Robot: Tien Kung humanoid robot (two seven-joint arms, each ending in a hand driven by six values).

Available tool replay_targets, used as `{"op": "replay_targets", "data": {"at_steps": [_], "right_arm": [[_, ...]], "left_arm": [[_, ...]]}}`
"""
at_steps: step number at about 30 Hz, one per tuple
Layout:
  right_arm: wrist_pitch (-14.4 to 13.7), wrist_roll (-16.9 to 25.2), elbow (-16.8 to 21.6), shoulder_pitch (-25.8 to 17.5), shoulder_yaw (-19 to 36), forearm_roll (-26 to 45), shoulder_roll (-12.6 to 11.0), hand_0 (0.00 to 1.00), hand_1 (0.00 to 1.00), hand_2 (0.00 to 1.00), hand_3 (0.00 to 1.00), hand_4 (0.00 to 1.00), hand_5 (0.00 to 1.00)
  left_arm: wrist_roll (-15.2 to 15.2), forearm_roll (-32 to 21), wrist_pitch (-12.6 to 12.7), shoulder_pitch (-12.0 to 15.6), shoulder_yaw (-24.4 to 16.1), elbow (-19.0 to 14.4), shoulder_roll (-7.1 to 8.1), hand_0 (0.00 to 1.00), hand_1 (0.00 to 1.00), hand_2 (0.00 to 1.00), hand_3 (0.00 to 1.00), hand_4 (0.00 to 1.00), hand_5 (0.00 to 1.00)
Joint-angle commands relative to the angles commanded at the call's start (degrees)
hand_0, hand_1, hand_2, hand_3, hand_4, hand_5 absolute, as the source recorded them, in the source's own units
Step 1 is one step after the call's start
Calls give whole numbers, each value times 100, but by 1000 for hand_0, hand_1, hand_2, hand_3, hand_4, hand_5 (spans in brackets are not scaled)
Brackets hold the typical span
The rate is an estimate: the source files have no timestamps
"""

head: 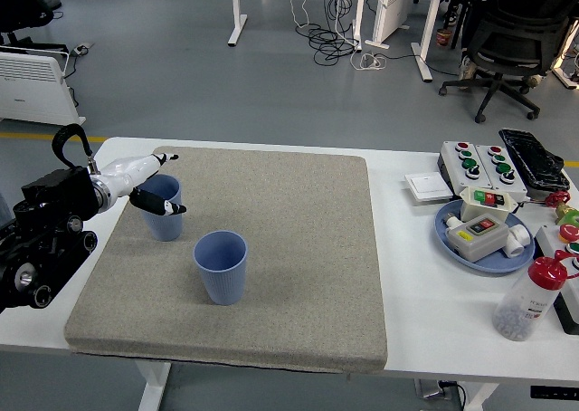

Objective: Push cup pick cup insert cup

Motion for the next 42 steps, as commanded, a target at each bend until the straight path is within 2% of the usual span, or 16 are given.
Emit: {"op": "replay_targets", "data": {"at_steps": [4, 5, 6, 11, 15, 16, 18, 22, 24, 29, 30, 33, 35, 36, 41, 42], "right_arm": [[0, 13, -3, 14, -21, 33, -1, 705, 641, 645, 569, 68, 461], [0, 15, -4, 20, -25, 40, -1, 705, 641, 645, 569, 68, 461], [-2, 26, -4, 28, -41, 74, -1, 705, 641, 645, 569, 68, 461], [-3, 38, -7, 42, -51, 102, 0, 705, 641, 645, 569, 68, 461], [-1, 38, -9, 55, -48, 90, -2, 705, 640, 645, 569, 68, 461], [-2, 43, -10, 55, -57, 106, -4, 705, 640, 645, 569, 68, 461], [-2, 51, -10, 55, -73, 142, -7, 706, 640, 645, 569, 69, 460], [-2, 46, -10, 56, -69, 132, -9, 706, 640, 645, 569, 69, 460], [-2, 44, -11, 53, -66, 129, -10, 706, 640, 645, 569, 69, 460], [0, 39, -12, 54, -56, 107, -7, 706, 640, 645, 569, 69, 460], [0, 39, -12, 54, -56, 108, -7, 706, 641, 645, 569, 69, 460], [-1, 48, -12, 56, -72, 138, -8, 706, 641, 645, 569, 69, 460], [0, 45, -12, 57, -67, 129, -8, 706, 641, 645, 569, 69, 460], [1, 42, -12, 57, -65, 121, -8, 705, 641, 645, 569, 69, 460], [3, 41, -10, 58, -66, 115, -11, 705, 641, 645, 569, 69, 460], [2, 44, -10, 57, -71, 125, -12, 705, 640, 645, 569, 69, 460]], "left_arm": [[-275, -489, 179, 210, -344, -420, 100, 973, 957, 998, 998, 920, 586], [-328, -632, 159, 277, -410, -566, 143, 973, 957, 998, 998, 920, 586], [-390, -807, 105, 351, -437, -774, 215, 988, 965, 998, 984, 932, 643], [-361, -1332, -195, 420, -289, -1423, 471, 988, 965, 998, 984, 932, 643], [-79, -1682, -749, 423, -127, -1999, 748, 984, 963, 989, 964, 939, 658], [72, -1733, -968, 444, -26, -2223, 880, 984, 963, 989, 964, 939, 658], [265, -1711, -1347, 459, 218, -2648, 1087, 969, 962, 987, 966, 961, 615], [543, -1541, -1856, 434, 661, -3218, 1317, 969, 962, 987, 966, 961, 615], [592, -1451, -1953, 421, 811, -3349, 1352, 967, 963, 995, 984, 973, 570], [652, -1220, -2000, 432, 951, -3447, 1282, 967, 963, 995, 984, 973, 570], [656, -1218, -2005, 435, 955, -3454, 1277, 945, 958, 998, 998, 967, 529], [647, -1215, -2016, 422, 1095, -3526, 1259, 945, 958, 998, 998, 967, 529], [634, -1194, -2006, 399, 1180, -3511, 1220, 945, 958, 998, 998, 967, 529], [627, -1152, -1998, 388, 1214, -3488, 1193, 871, 925, 988, 998, 947, 481], [622, -909, -2008, 362, 1369, -3428, 1118, 871, 925, 988, 998, 947, 481], [618, -885, -2008, 363, 1398, -3431, 1116, 741, 855, 935, 970, 865, 303]]}}
